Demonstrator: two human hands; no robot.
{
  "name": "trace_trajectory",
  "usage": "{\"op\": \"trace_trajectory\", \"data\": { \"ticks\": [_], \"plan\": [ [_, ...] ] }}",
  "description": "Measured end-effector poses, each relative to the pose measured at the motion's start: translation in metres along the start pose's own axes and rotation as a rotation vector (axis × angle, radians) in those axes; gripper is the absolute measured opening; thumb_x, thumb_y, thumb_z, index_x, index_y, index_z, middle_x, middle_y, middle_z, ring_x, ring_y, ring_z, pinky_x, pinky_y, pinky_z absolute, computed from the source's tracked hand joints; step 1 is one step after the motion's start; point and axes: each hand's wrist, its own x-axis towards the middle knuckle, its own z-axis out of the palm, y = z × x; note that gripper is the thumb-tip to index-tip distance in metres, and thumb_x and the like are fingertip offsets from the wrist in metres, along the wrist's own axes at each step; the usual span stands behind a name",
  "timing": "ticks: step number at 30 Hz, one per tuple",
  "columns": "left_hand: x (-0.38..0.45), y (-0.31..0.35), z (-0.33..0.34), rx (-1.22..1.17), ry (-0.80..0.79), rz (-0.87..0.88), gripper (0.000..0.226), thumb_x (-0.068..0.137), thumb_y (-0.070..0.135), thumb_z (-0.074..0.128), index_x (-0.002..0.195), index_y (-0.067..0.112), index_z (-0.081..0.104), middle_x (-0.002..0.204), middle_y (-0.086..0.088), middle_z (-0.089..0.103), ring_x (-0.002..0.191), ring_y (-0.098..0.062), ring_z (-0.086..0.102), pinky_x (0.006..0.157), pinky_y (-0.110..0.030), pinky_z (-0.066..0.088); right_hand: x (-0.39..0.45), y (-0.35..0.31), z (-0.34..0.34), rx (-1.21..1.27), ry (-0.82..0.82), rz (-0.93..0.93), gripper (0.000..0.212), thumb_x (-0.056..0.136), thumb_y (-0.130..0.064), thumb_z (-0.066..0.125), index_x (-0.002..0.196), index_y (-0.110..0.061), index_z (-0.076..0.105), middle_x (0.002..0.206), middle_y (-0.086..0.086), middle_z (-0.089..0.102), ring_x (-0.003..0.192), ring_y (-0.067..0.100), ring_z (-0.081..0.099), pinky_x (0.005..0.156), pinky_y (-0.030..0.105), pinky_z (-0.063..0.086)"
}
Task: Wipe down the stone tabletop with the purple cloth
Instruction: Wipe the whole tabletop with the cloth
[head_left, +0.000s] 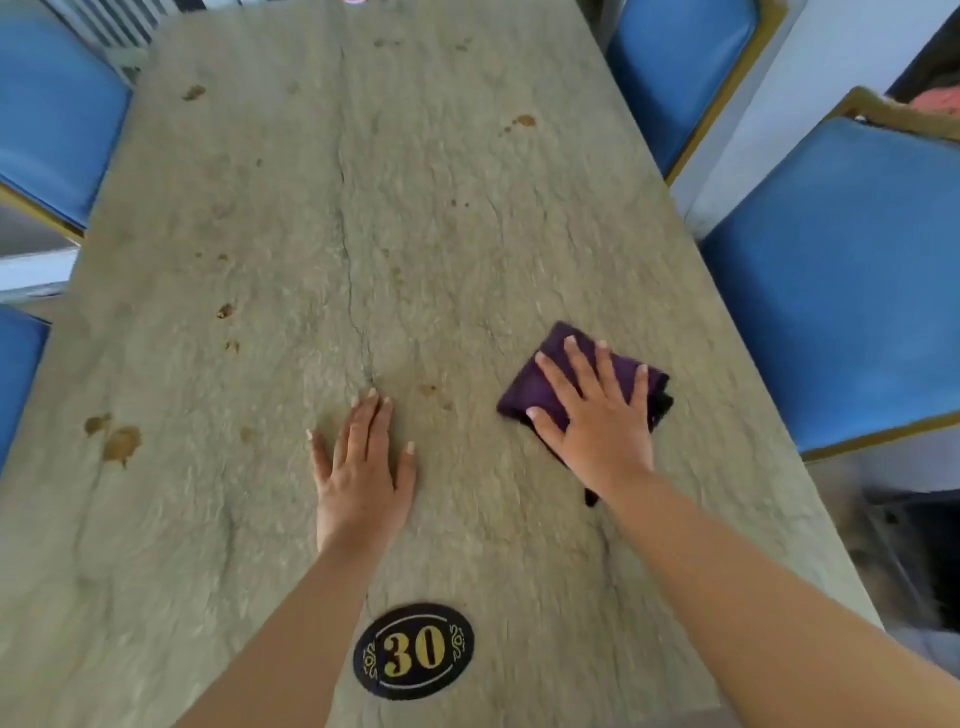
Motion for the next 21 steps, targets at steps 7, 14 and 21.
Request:
{"op": "trace_trajectory", "data": {
  "ticks": [7,14,21],
  "plan": [
    [-0.001,-0.004,0.0,-0.186,0.094,0.034,0.062,0.094,0.04,0.012,0.152,0.019,0.022,0.157,0.004,0.025,0.147,-0.008,0.012,0.12,-0.051,-0.001,0.042,-0.104,0.0,0.011,-0.041,-0.175,0.066,0.093,-0.062,0.014,0.15,-0.036,-0.004,0.16,-0.004,-0.011,0.145,0.032,-0.017,0.109,0.067,-0.009],
    [0.002,-0.006,0.0,-0.282,0.152,0.043,0.064,0.092,0.036,0.022,0.149,0.011,0.03,0.153,-0.002,0.031,0.145,-0.012,0.017,0.12,-0.05,0.001,0.048,-0.024,0.002,-0.071,0.018,-0.676,0.064,0.089,-0.068,0.03,0.147,-0.047,0.014,0.16,-0.011,0.011,0.148,0.019,0.006,0.116,0.057,0.011],
    [0.0,-0.007,0.002,-0.336,0.148,0.039,0.065,0.092,0.036,0.019,0.152,0.013,0.019,0.152,-0.006,0.034,0.145,-0.017,0.02,0.121,-0.049,-0.002,0.064,-0.119,-0.002,0.004,-0.065,-0.097,0.065,0.093,-0.062,0.01,0.149,-0.036,-0.01,0.159,-0.004,-0.019,0.143,0.033,-0.022,0.109,0.066,-0.011]
  ]
}}
